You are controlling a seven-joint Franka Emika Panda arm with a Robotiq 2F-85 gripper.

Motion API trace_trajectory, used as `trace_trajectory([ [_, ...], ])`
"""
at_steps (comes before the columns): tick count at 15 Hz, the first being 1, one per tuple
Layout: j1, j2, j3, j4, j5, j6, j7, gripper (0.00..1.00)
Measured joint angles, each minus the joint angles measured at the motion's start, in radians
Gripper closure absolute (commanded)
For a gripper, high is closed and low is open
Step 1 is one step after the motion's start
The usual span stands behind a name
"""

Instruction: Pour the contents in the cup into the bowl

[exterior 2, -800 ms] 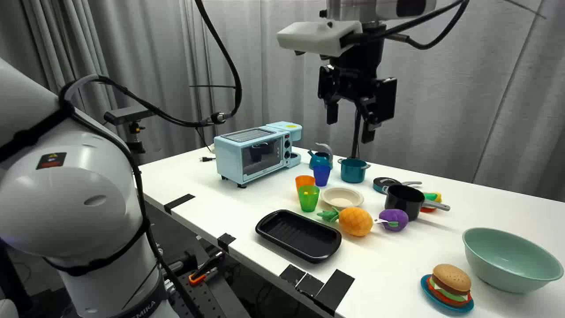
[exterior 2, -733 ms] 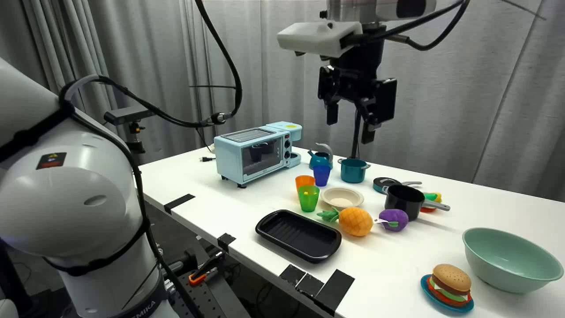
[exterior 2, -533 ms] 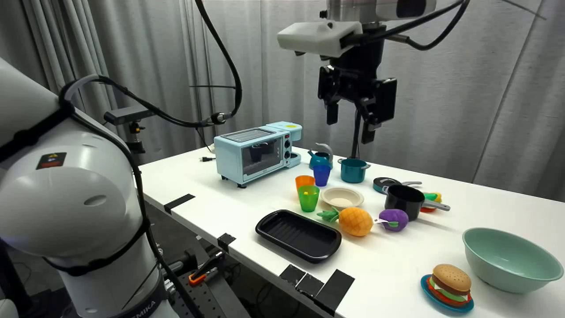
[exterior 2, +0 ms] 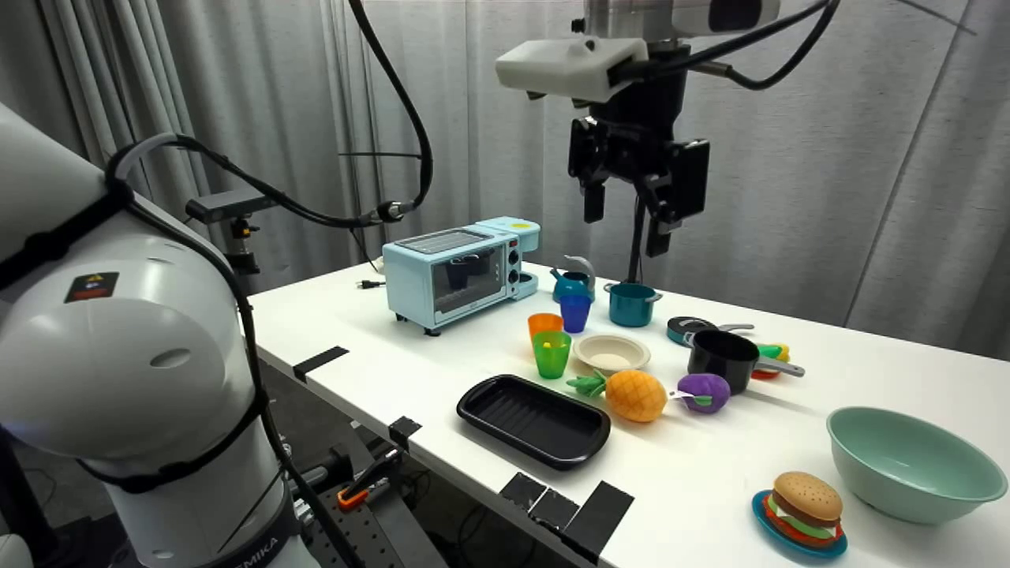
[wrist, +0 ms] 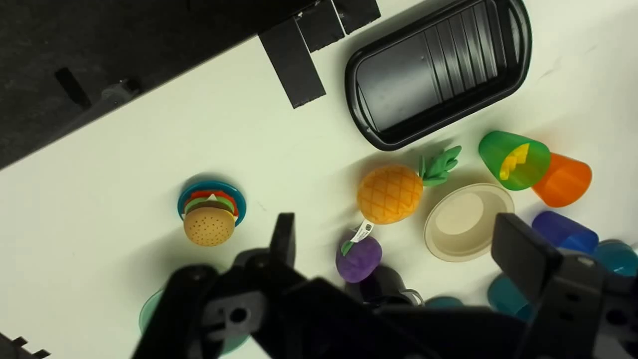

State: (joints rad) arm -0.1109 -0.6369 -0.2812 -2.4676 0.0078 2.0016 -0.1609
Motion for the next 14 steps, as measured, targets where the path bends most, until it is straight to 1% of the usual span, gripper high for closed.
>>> trace_trajectory([
  [3, 0.000, 0.002, 0.003, -0.001, 0.000, 0.000, 0.000, 0.00],
  [5, 0.001, 0.007, 0.019, -0.009, 0.000, 0.000, 0.000, 0.00],
  [9, 0.013, 0.026, 0.084, -0.053, 0.000, 0.034, 0.003, 0.00],
  [14, 0.062, 0.066, 0.159, -0.099, 0.005, 0.085, 0.008, 0.00],
])
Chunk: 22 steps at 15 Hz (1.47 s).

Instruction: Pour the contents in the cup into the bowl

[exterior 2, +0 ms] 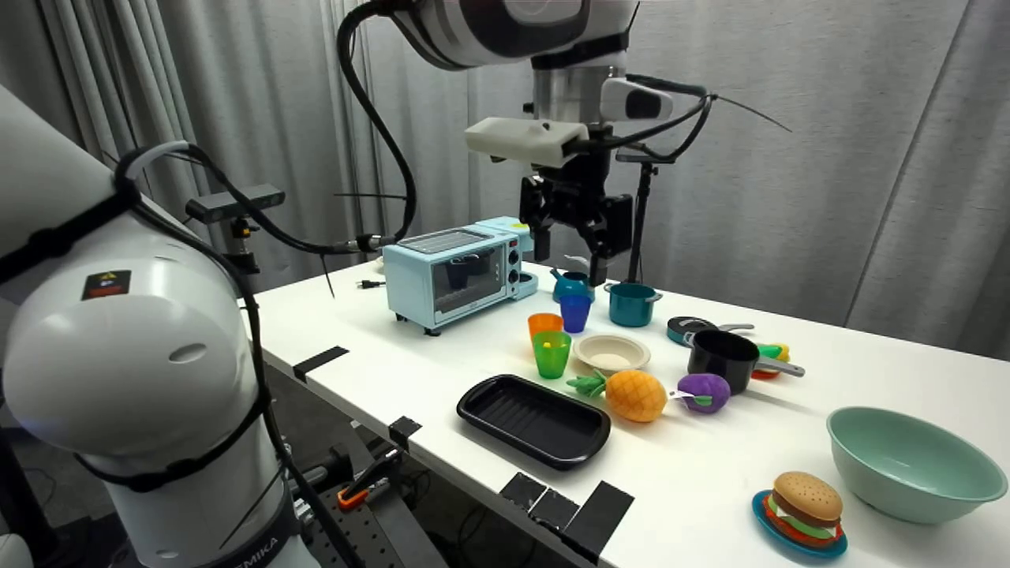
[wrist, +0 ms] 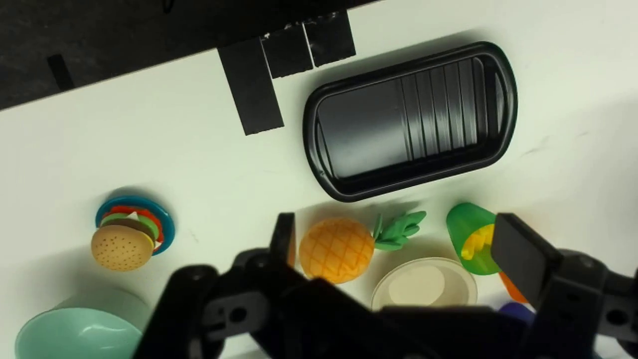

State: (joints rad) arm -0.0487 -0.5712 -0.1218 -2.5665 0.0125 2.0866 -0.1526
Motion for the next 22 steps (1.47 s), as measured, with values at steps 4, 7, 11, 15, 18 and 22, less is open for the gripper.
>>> trace_trajectory([
  [4, 0.054, 0.041, 0.045, 0.000, 0.037, 0.028, 0.002, 0.00],
  [7, 0.091, 0.070, 0.072, 0.001, 0.071, 0.053, 0.002, 0.00],
  [11, 0.129, 0.098, 0.092, 0.001, 0.112, 0.095, 0.002, 0.00],
  [15, 0.137, 0.102, 0.092, 0.001, 0.120, 0.100, 0.002, 0.00],
  [18, 0.137, 0.102, 0.092, 0.001, 0.120, 0.100, 0.002, 0.00],
  [22, 0.137, 0.104, 0.092, -0.003, 0.118, 0.100, 0.002, 0.00],
])
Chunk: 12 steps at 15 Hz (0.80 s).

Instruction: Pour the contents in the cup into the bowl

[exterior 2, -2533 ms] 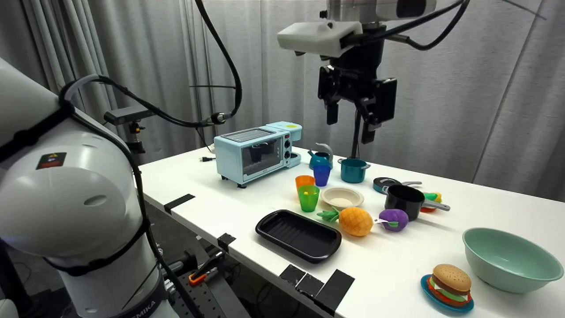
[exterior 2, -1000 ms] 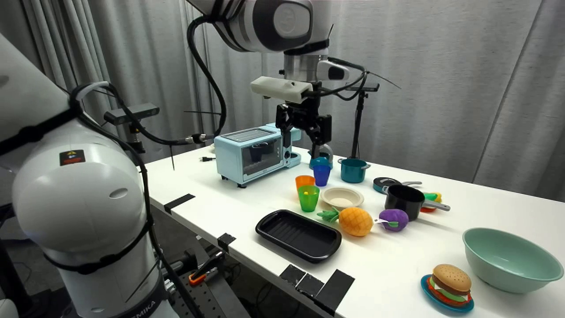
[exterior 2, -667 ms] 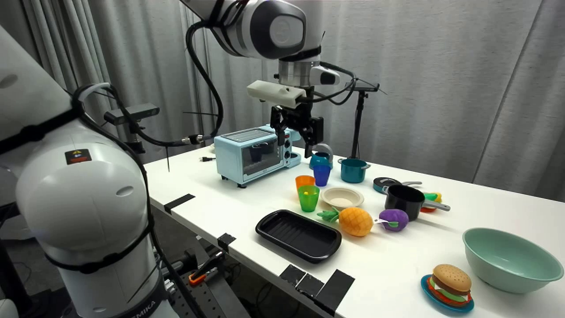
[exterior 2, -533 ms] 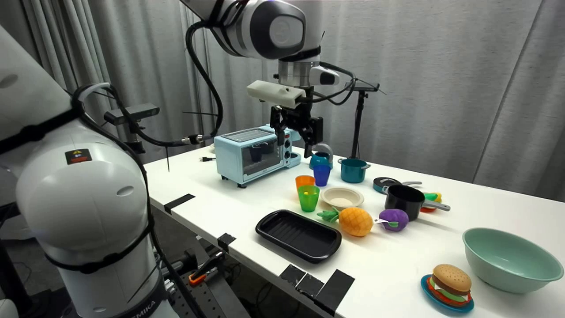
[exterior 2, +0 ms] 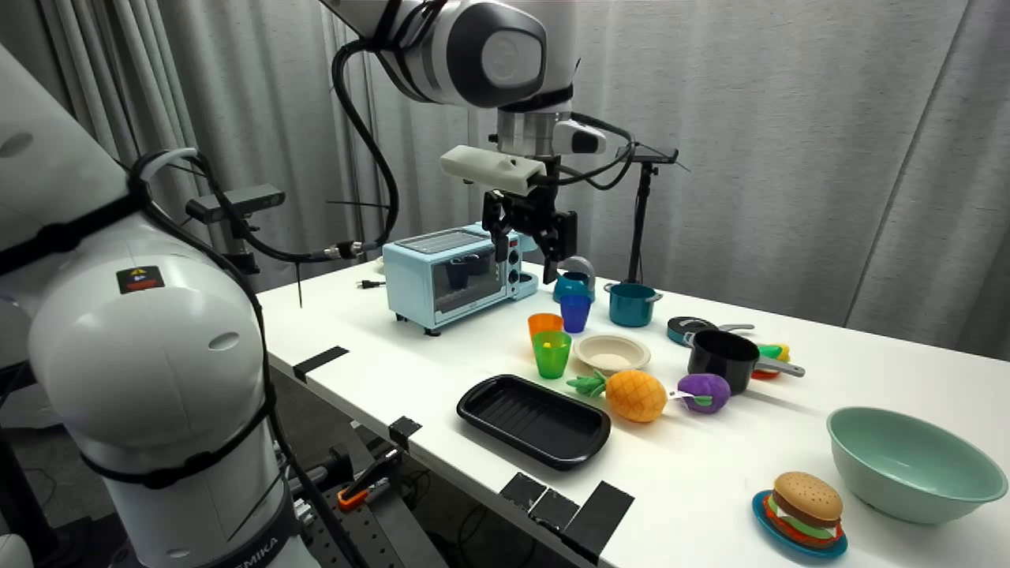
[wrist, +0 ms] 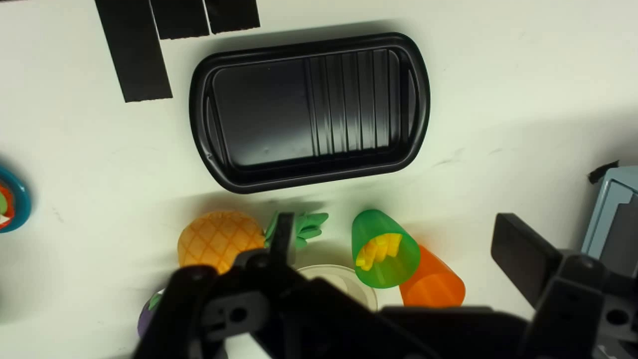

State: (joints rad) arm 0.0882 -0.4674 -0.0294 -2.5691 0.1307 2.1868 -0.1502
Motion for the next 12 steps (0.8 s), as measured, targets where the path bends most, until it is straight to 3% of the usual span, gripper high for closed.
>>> trace_trajectory([
  [12, 0.025, 0.161, 0.047, -0.101, 0.000, 0.255, -0.001, 0.00],
])
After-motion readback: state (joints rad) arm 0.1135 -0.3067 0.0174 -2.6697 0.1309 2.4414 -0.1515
